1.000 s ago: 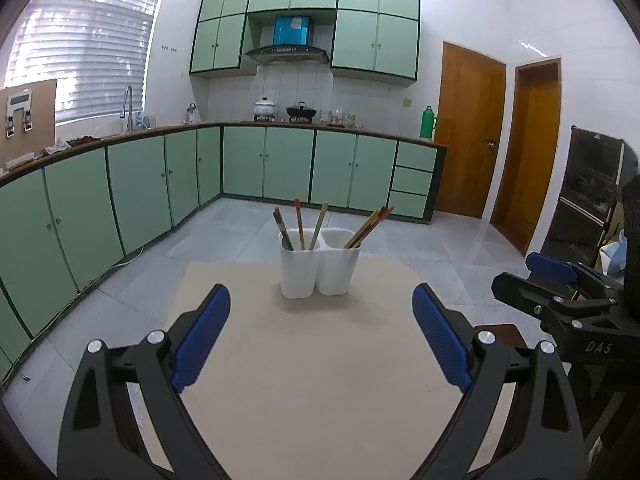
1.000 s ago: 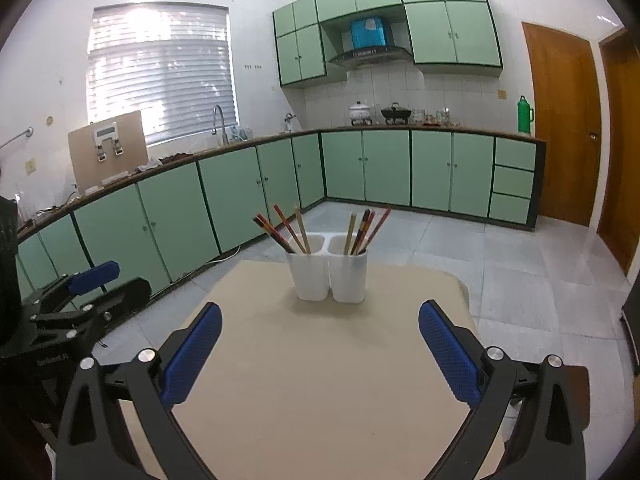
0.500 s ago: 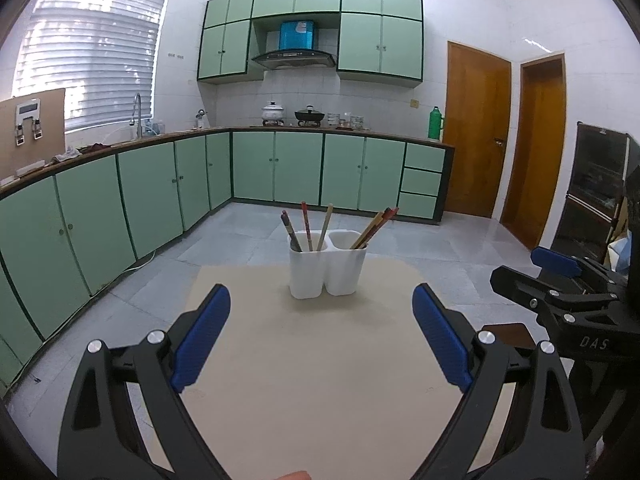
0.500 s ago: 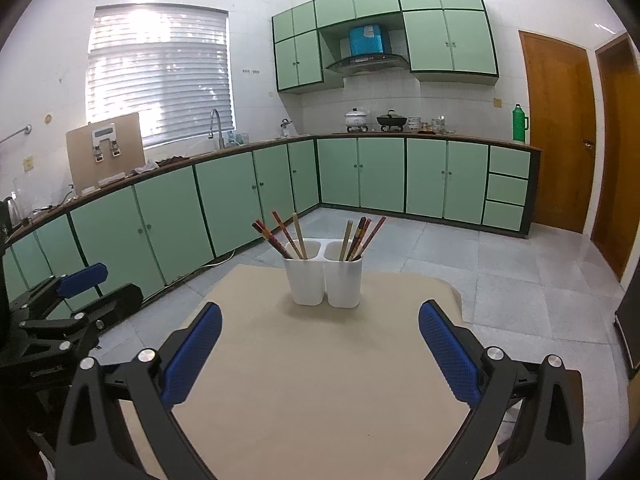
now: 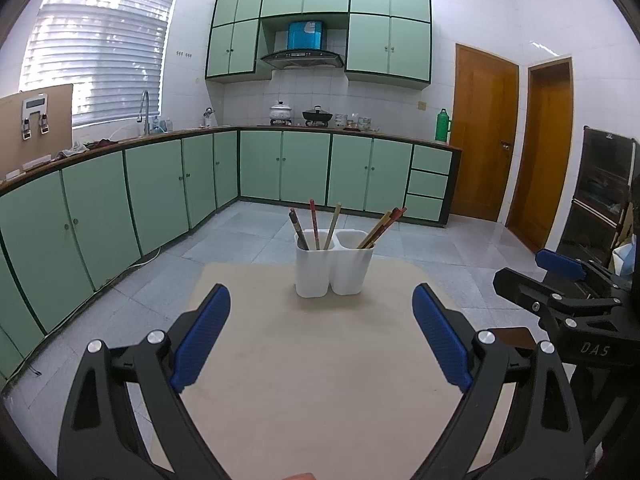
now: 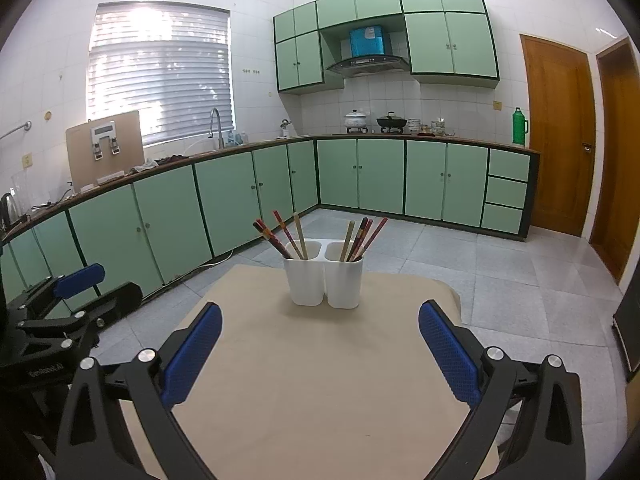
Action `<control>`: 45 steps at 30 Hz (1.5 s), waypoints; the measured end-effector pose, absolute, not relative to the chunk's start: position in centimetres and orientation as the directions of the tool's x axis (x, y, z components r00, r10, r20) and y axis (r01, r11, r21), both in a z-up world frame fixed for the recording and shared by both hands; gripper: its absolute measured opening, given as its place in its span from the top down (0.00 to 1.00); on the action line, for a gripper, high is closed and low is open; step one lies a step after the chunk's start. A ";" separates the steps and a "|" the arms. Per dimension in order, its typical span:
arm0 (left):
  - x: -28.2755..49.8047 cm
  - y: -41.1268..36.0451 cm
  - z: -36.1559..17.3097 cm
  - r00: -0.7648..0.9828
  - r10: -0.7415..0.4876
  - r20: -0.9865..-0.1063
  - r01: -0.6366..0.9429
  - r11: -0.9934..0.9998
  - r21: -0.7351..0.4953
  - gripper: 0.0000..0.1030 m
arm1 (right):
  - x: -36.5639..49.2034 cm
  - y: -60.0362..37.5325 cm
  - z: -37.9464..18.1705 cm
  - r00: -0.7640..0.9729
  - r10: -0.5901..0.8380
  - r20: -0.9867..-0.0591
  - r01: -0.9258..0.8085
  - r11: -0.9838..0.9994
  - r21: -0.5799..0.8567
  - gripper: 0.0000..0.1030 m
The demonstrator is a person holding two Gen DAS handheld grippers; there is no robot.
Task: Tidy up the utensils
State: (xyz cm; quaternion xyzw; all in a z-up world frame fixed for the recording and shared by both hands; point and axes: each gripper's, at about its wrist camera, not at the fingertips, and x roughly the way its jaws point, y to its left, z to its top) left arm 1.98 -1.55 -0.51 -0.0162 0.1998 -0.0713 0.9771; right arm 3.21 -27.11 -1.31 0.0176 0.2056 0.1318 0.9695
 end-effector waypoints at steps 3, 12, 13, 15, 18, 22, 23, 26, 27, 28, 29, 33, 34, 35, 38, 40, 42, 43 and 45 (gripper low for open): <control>2.1 -1.6 -0.4 0.910 -0.145 -0.388 0.133 0.989 -0.059 0.13 | 3.2 -27.1 -1.3 0.881 0.263 -0.394 -0.249 0.965 0.088 0.06; 2.1 -1.4 -0.6 0.912 -0.138 -0.387 0.126 0.990 -0.056 0.13 | 3.2 -27.2 -1.4 0.882 0.262 -0.393 -0.248 0.965 0.088 0.06; 2.1 -1.4 -0.6 0.911 -0.138 -0.388 0.126 0.990 -0.056 0.13 | 3.2 -27.2 -1.4 0.881 0.262 -0.393 -0.248 0.965 0.088 0.06; 2.1 -1.4 -0.6 0.912 -0.137 -0.387 0.125 0.991 -0.056 0.13 | 3.2 -27.2 -1.4 0.881 0.262 -0.393 -0.248 0.965 0.087 0.06; 2.0 -1.3 -0.6 0.911 -0.138 -0.389 0.125 0.990 -0.057 0.13 | 3.2 -27.2 -1.4 0.881 0.263 -0.393 -0.247 0.965 0.091 0.06; 2.1 -1.3 -0.6 0.911 -0.137 -0.389 0.125 0.991 -0.057 0.13 | 3.2 -27.1 -1.2 0.883 0.261 -0.391 -0.247 0.965 0.086 0.06; 2.0 -1.3 -0.6 0.912 -0.136 -0.388 0.124 0.991 -0.056 0.13 | 3.2 -27.1 -1.2 0.883 0.261 -0.391 -0.247 0.965 0.087 0.06; 2.2 -1.4 -0.5 0.913 -0.135 -0.386 0.123 0.991 -0.055 0.13 | 3.3 -27.0 -1.2 0.883 0.261 -0.391 -0.246 0.965 0.087 0.06; 2.1 -1.4 -0.5 0.913 -0.134 -0.386 0.123 0.991 -0.055 0.13 | 3.3 -27.0 -1.3 0.883 0.260 -0.391 -0.246 0.965 0.087 0.06; 2.2 -1.4 -0.5 0.913 -0.135 -0.386 0.123 0.991 -0.054 0.13 | 3.3 -27.0 -1.3 0.883 0.261 -0.390 -0.247 0.965 0.087 0.06; 2.1 -1.4 -0.6 0.913 -0.134 -0.385 0.123 0.991 -0.053 0.13 | 3.3 -27.0 -1.2 0.883 0.261 -0.390 -0.247 0.965 0.087 0.06; 2.0 -1.4 -0.7 0.913 -0.135 -0.385 0.126 0.991 -0.049 0.13 | 3.2 -27.0 -1.2 0.884 0.260 -0.389 -0.246 0.965 0.087 0.06; 2.0 -1.3 -0.7 0.913 -0.135 -0.385 0.127 0.991 -0.048 0.13 | 3.2 -27.0 -1.2 0.883 0.261 -0.390 -0.246 0.965 0.087 0.06; 1.9 -1.3 -0.7 0.913 -0.135 -0.385 0.126 0.991 -0.047 0.13 | 3.3 -27.0 -1.2 0.883 0.261 -0.390 -0.246 0.965 0.087 0.06; 1.9 -1.3 -0.7 0.913 -0.135 -0.385 0.126 0.991 -0.047 0.13 | 3.3 -27.0 -1.2 0.884 0.259 -0.390 -0.246 0.966 0.085 0.06; 1.9 -1.3 -0.7 0.913 -0.134 -0.385 0.126 0.991 -0.046 0.13 | 3.3 -27.0 -1.1 0.883 0.261 -0.390 -0.246 0.965 0.087 0.06; 1.9 -1.4 -0.7 0.913 -0.133 -0.385 0.125 0.991 -0.046 0.13 | 3.3 -27.0 -1.0 0.883 0.261 -0.389 -0.247 0.965 0.088 0.06; 1.9 -1.4 -0.7 0.913 -0.133 -0.385 0.125 0.991 -0.045 0.13 | 3.4 -27.0 -1.0 0.884 0.261 -0.389 -0.247 0.965 0.087 0.06; 1.9 -1.4 -0.7 0.914 -0.133 -0.384 0.125 0.991 -0.045 0.13 | 3.3 -27.0 -1.0 0.883 0.261 -0.390 -0.247 0.965 0.088 0.06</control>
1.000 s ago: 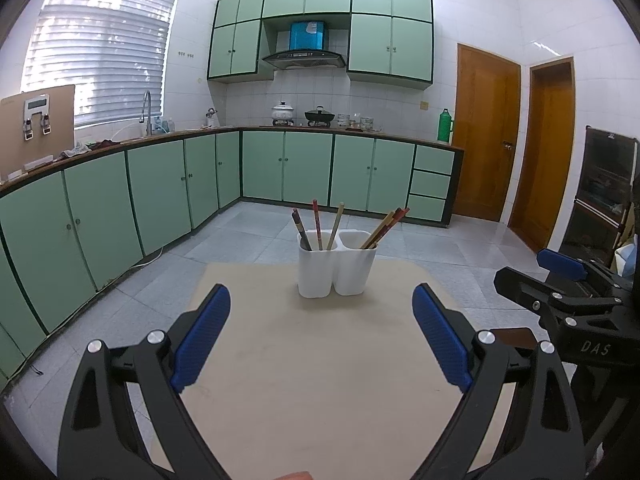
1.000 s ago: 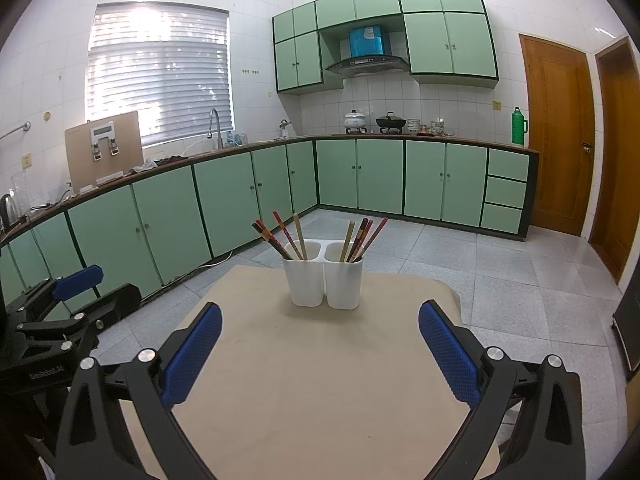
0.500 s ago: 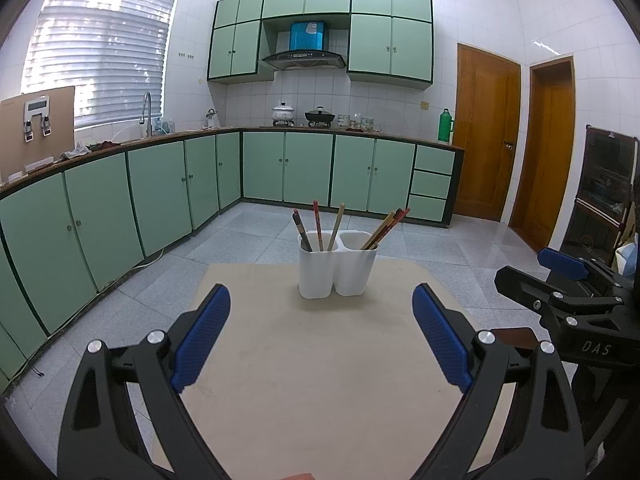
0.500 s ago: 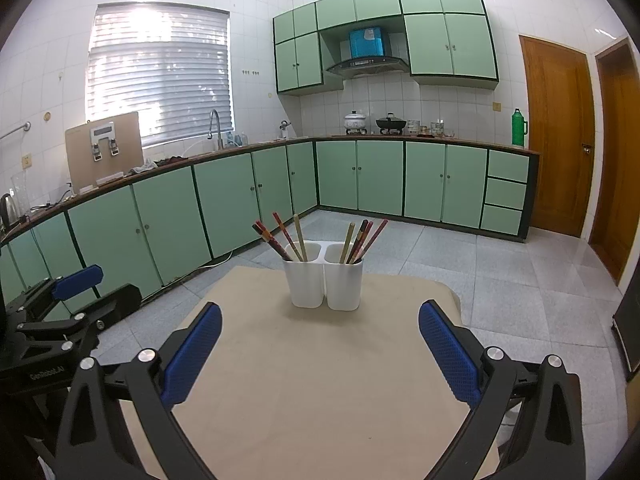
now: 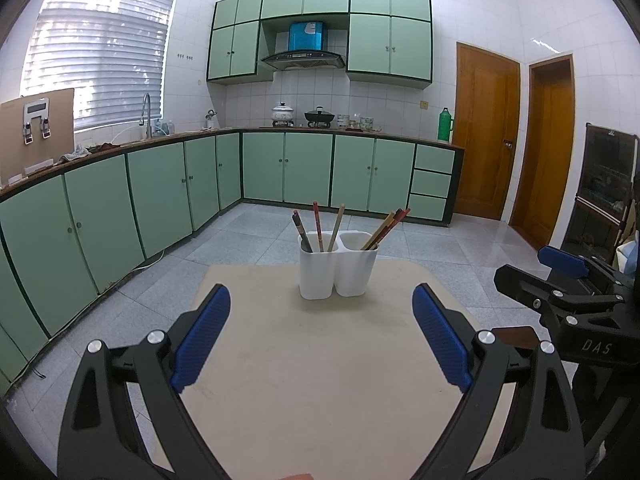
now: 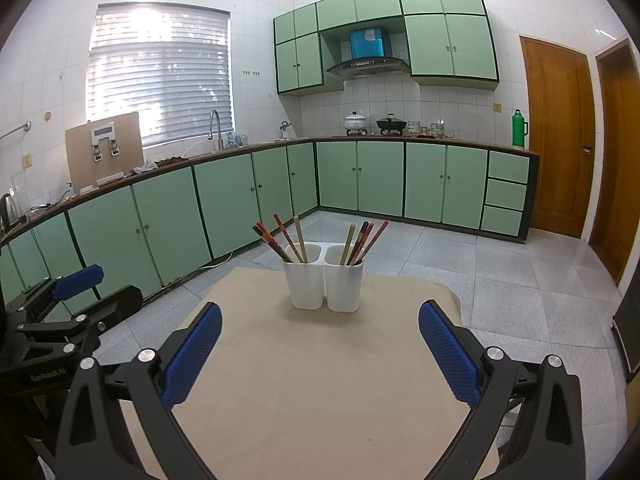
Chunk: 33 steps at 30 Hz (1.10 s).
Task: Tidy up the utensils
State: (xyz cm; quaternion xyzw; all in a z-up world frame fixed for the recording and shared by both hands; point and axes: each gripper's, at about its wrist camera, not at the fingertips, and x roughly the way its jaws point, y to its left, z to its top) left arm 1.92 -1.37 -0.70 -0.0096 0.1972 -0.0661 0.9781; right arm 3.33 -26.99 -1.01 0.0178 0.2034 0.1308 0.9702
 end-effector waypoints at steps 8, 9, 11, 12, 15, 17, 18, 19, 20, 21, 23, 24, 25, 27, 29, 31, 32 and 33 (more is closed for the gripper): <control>1.9 -1.3 -0.7 0.913 -0.132 -0.385 0.125 0.991 -0.045 0.13 | 3.3 -27.0 -1.0 0.883 0.260 -0.390 -0.246 0.965 0.087 0.06; 1.9 -1.3 -0.7 0.913 -0.133 -0.386 0.125 0.991 -0.045 0.13 | 3.4 -27.0 -1.0 0.883 0.260 -0.390 -0.246 0.965 0.087 0.06; 1.9 -1.3 -0.7 0.913 -0.133 -0.385 0.126 0.991 -0.045 0.13 | 3.4 -27.0 -1.0 0.883 0.261 -0.391 -0.246 0.965 0.087 0.06; 1.9 -1.4 -0.7 0.913 -0.133 -0.385 0.125 0.991 -0.044 0.13 | 3.4 -27.0 -0.9 0.883 0.261 -0.391 -0.247 0.965 0.087 0.06; 2.0 -1.3 -0.6 0.913 -0.133 -0.387 0.126 0.991 -0.043 0.13 | 3.4 -26.9 -0.9 0.882 0.261 -0.392 -0.247 0.965 0.088 0.06; 1.9 -1.3 -0.6 0.913 -0.132 -0.386 0.125 0.991 -0.042 0.13 | 3.5 -27.0 -0.8 0.882 0.262 -0.391 -0.247 0.965 0.087 0.06; 1.9 -1.2 -0.6 0.913 -0.131 -0.386 0.124 0.991 -0.041 0.13 | 3.5 -27.0 -0.8 0.882 0.261 -0.392 -0.247 0.965 0.087 0.06; 1.9 -1.3 -0.6 0.913 -0.132 -0.387 0.125 0.991 -0.042 0.13 | 3.5 -27.0 -0.8 0.882 0.262 -0.392 -0.247 0.965 0.088 0.06; 1.9 -1.2 -0.6 0.912 -0.133 -0.387 0.126 0.991 -0.043 0.13 | 3.5 -27.0 -0.8 0.882 0.262 -0.393 -0.247 0.965 0.089 0.06; 1.9 -1.2 -0.6 0.913 -0.132 -0.387 0.125 0.991 -0.044 0.13 | 3.5 -26.9 -0.8 0.882 0.262 -0.392 -0.248 0.965 0.088 0.06; 1.9 -1.2 -0.6 0.913 -0.131 -0.387 0.125 0.991 -0.042 0.13 | 3.5 -26.9 -0.8 0.882 0.261 -0.393 -0.247 0.965 0.087 0.06; 2.0 -1.2 -0.6 0.912 -0.132 -0.388 0.125 0.991 -0.042 0.13 | 3.5 -26.9 -0.8 0.881 0.261 -0.393 -0.247 0.965 0.087 0.06; 1.9 -1.2 -0.6 0.912 -0.132 -0.387 0.126 0.991 -0.043 0.13 | 3.5 -27.0 -0.8 0.881 0.262 -0.393 -0.248 0.965 0.087 0.06; 2.0 -1.3 -0.6 0.913 -0.132 -0.387 0.125 0.991 -0.042 0.13 | 3.5 -26.9 -0.9 0.881 0.262 -0.393 -0.248 0.965 0.087 0.06; 2.0 -1.2 -0.6 0.912 -0.132 -0.387 0.125 0.991 -0.042 0.13 | 3.5 -26.9 -0.8 0.881 0.262 -0.393 -0.248 0.965 0.087 0.06; 2.0 -1.2 -0.6 0.912 -0.132 -0.388 0.125 0.991 -0.043 0.13 | 3.5 -26.9 -0.8 0.881 0.261 -0.394 -0.248 0.965 0.085 0.06; 2.0 -1.1 -0.6 0.912 -0.132 -0.389 0.125 0.991 -0.044 0.13 | 3.5 -26.9 -0.9 0.881 0.260 -0.394 -0.247 0.965 0.084 0.06; 2.0 -1.1 -0.6 0.912 -0.132 -0.388 0.125 0.991 -0.045 0.13 | 3.5 -26.9 -1.0 0.881 0.260 -0.395 -0.248 0.965 0.083 0.06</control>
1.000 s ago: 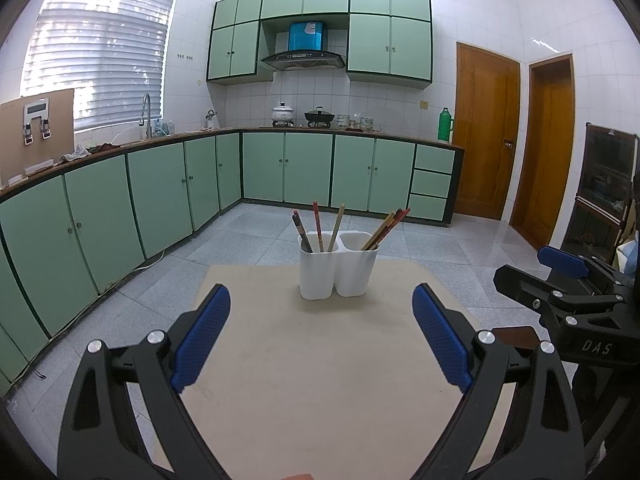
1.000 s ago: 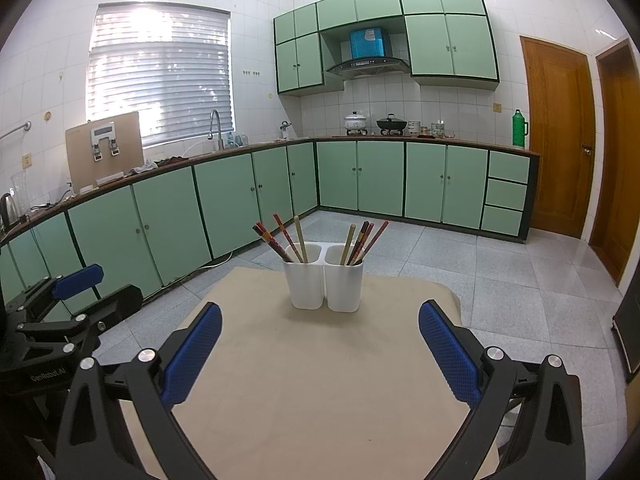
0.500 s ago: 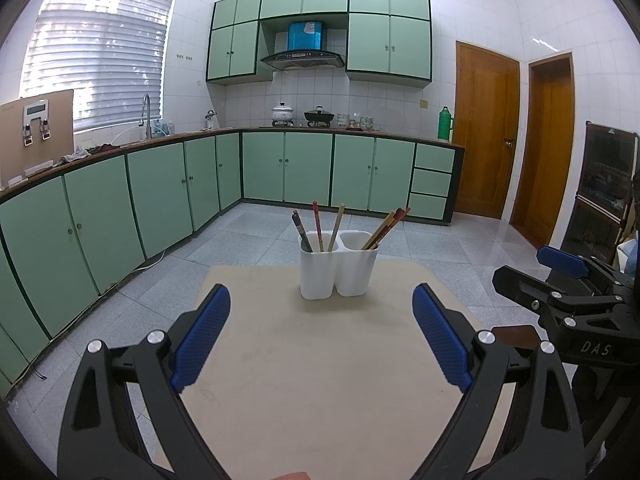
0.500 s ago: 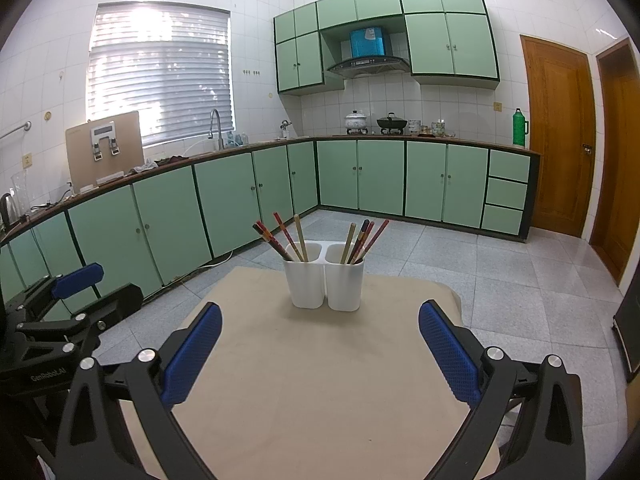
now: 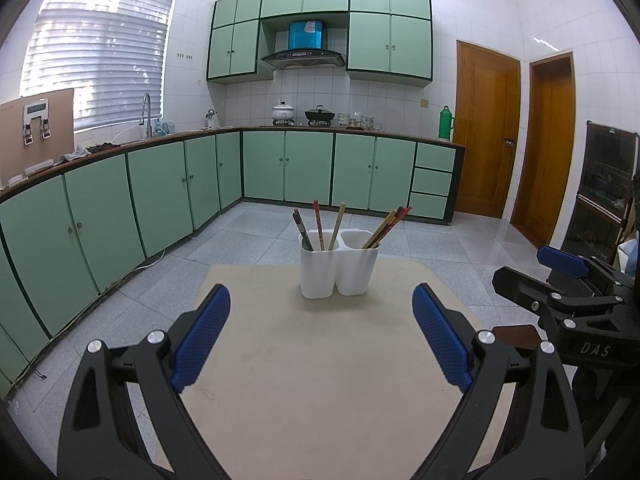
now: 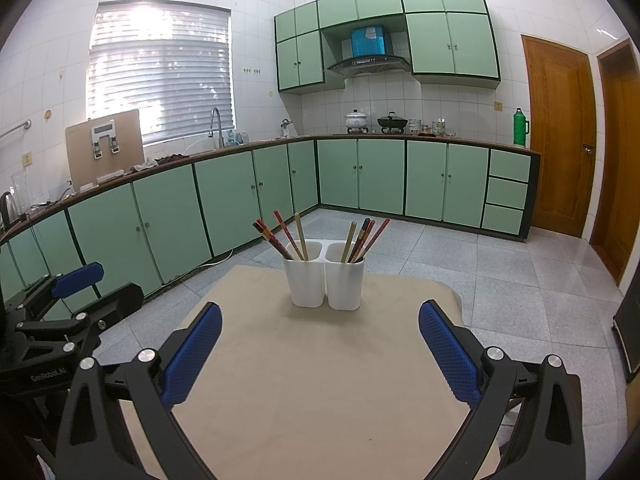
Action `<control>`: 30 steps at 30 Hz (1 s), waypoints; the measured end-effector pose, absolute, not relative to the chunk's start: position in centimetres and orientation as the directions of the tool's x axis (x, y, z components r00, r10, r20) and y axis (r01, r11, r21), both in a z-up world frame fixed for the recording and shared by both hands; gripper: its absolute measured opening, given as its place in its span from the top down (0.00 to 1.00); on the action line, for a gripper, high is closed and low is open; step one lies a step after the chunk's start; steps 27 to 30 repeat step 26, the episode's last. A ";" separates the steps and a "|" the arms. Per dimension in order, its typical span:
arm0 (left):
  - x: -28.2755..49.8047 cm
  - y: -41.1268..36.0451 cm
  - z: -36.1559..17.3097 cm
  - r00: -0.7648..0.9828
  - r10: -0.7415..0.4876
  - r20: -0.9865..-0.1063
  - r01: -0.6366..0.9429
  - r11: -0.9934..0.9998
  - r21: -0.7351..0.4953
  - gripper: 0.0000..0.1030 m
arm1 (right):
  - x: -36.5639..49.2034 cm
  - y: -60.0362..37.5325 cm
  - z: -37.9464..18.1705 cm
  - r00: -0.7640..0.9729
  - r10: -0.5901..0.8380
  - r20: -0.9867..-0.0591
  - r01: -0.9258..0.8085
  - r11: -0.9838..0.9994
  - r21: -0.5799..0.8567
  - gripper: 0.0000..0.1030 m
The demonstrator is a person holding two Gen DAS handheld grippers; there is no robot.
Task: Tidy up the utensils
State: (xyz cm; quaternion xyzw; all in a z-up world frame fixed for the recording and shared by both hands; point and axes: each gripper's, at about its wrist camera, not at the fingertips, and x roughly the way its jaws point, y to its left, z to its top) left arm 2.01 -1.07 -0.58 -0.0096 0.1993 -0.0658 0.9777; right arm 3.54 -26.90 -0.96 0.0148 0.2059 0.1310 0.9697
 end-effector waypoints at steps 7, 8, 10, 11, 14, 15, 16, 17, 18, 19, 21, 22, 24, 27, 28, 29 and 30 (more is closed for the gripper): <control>1.9 -0.9 -0.6 0.912 -0.133 -0.388 0.124 0.991 -0.049 0.13 | 3.9 -26.9 -1.4 0.878 0.258 -0.403 -0.247 0.966 0.080 0.06; 1.9 -0.9 -0.6 0.912 -0.132 -0.387 0.124 0.991 -0.048 0.13 | 3.9 -26.9 -1.5 0.878 0.258 -0.404 -0.247 0.966 0.080 0.06; 2.0 -1.0 -0.6 0.912 -0.130 -0.389 0.122 0.991 -0.046 0.13 | 4.0 -27.0 -1.5 0.877 0.257 -0.405 -0.246 0.966 0.081 0.06; 2.0 -1.0 -0.6 0.912 -0.132 -0.388 0.124 0.991 -0.048 0.13 | 4.0 -27.0 -1.6 0.877 0.258 -0.405 -0.246 0.966 0.082 0.06; 2.0 -0.9 -0.6 0.912 -0.132 -0.389 0.123 0.991 -0.048 0.13 | 4.0 -27.0 -1.7 0.877 0.257 -0.406 -0.246 0.966 0.081 0.06; 2.0 -0.9 -0.6 0.912 -0.133 -0.389 0.124 0.991 -0.049 0.13 | 4.0 -27.0 -1.7 0.877 0.258 -0.406 -0.246 0.966 0.082 0.06; 2.0 -0.8 -0.5 0.911 -0.133 -0.390 0.123 0.991 -0.049 0.13 | 4.0 -27.0 -1.7 0.877 0.258 -0.405 -0.247 0.966 0.082 0.06; 2.0 -0.8 -0.5 0.911 -0.132 -0.390 0.123 0.991 -0.048 0.13 | 4.0 -27.0 -1.7 0.877 0.258 -0.406 -0.246 0.966 0.081 0.06; 2.0 -0.8 -0.5 0.911 -0.131 -0.390 0.122 0.991 -0.048 0.13 | 4.1 -27.0 -1.7 0.877 0.257 -0.406 -0.245 0.966 0.081 0.06; 2.0 -0.9 -0.5 0.911 -0.131 -0.390 0.122 0.991 -0.049 0.13 | 4.0 -27.0 -1.7 0.877 0.257 -0.406 -0.246 0.966 0.082 0.06; 2.0 -0.9 -0.5 0.911 -0.130 -0.391 0.121 0.991 -0.049 0.13 | 4.0 -27.0 -1.7 0.877 0.258 -0.406 -0.246 0.966 0.082 0.06; 2.0 -0.9 -0.5 0.911 -0.130 -0.391 0.120 0.992 -0.049 0.13 | 4.0 -27.0 -1.7 0.877 0.257 -0.406 -0.246 0.966 0.082 0.06; 2.0 -0.9 -0.5 0.911 -0.128 -0.393 0.118 0.992 -0.050 0.13 | 4.0 -27.0 -1.6 0.877 0.258 -0.406 -0.246 0.966 0.081 0.06; 2.0 -0.8 -0.5 0.911 -0.128 -0.393 0.117 0.992 -0.052 0.13 | 4.0 -27.0 -1.6 0.877 0.258 -0.405 -0.246 0.966 0.082 0.06; 2.0 -0.8 -0.5 0.911 -0.128 -0.393 0.117 0.992 -0.052 0.13 | 4.0 -27.0 -1.6 0.877 0.258 -0.405 -0.246 0.966 0.082 0.06; 2.0 -0.8 -0.5 0.911 -0.128 -0.393 0.117 0.992 -0.052 0.13 | 4.0 -27.0 -1.6 0.877 0.258 -0.405 -0.246 0.966 0.082 0.06; 2.0 -0.8 -0.5 0.911 -0.128 -0.393 0.117 0.992 -0.052 0.13 | 4.0 -27.0 -1.6 0.877 0.258 -0.405 -0.246 0.966 0.082 0.06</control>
